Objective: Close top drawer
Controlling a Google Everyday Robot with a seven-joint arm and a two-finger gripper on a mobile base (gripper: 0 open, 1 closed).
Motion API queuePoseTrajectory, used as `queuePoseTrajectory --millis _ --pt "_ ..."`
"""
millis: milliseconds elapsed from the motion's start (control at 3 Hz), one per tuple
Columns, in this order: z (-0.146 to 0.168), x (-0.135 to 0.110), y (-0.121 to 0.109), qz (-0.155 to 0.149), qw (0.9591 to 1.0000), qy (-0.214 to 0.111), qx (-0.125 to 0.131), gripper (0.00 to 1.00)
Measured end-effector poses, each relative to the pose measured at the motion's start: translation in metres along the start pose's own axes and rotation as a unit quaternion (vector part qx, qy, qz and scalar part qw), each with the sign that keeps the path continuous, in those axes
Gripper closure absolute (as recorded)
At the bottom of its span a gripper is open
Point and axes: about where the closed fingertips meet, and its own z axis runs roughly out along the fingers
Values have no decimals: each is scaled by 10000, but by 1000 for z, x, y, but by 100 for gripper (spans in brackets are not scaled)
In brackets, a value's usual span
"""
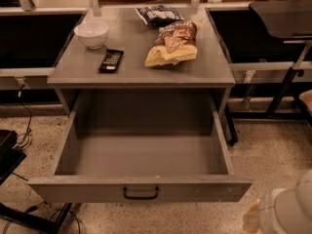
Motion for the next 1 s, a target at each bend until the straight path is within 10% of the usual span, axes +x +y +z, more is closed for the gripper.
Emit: queuePoseTrajectory --millis 1000 --pt "127 -51 22 -826 9919 -964 90 100"
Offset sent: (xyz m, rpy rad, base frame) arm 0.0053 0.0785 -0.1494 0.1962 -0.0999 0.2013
